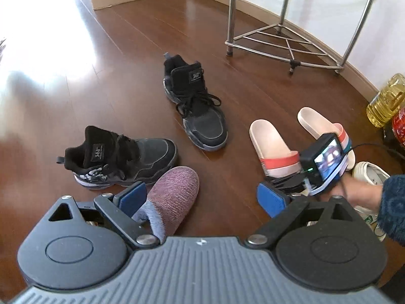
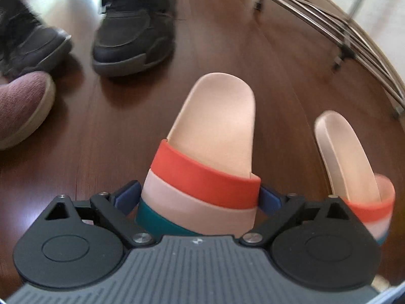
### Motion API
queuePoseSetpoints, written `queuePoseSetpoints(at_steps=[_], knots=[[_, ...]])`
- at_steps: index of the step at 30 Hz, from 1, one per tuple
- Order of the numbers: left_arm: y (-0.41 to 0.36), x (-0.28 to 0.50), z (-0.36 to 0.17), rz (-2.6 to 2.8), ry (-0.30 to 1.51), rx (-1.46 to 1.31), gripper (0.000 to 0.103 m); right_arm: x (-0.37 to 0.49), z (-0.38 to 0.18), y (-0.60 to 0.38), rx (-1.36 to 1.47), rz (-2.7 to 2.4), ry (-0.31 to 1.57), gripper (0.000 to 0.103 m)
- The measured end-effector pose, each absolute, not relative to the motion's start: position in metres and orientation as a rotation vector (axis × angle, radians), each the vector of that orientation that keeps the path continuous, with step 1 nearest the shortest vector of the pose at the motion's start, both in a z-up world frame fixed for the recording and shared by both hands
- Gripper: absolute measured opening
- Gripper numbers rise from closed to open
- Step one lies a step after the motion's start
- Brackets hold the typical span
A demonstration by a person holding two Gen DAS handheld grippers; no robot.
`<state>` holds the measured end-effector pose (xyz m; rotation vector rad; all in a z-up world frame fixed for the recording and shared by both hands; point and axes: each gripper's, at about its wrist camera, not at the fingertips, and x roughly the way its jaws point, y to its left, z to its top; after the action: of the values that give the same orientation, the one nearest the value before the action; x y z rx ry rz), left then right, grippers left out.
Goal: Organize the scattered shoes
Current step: 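Set the second slide beside the first with the left gripper, then push the two slides together with the right gripper and withdraw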
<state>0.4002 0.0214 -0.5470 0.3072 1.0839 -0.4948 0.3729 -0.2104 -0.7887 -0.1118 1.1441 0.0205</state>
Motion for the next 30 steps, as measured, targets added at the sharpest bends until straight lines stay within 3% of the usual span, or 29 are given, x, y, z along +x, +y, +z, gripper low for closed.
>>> queuePoseSetpoints(at_steps=[7,10,12,14,16,30], knots=[[0.011,0.395,-0.545,-0.532,1.071,0.314,0.095,0.348,-0.784,-0.279,-0.194,0.129,1.178,0.093],[0.005,0.394,-0.546,-0.544,1.074,0.315,0.095,0.332,-0.777,-0.296,-0.185,0.127,1.173,0.102],[0.000,0.394,-0.547,-0.553,1.081,0.313,0.095,0.324,-0.768,-0.305,-0.140,0.092,1.138,0.102],[-0.006,0.393,-0.548,-0.562,1.082,0.320,0.095,0.322,-0.766,-0.304,-0.101,0.080,1.126,0.100],[-0.009,0.391,-0.548,-0.569,1.080,0.327,0.095,0.323,-0.772,-0.298,-0.147,0.062,1.136,0.091],[-0.016,0.392,-0.557,-0.566,1.113,0.340,0.095,0.324,-0.772,-0.315,-0.149,0.060,1.131,0.089]])
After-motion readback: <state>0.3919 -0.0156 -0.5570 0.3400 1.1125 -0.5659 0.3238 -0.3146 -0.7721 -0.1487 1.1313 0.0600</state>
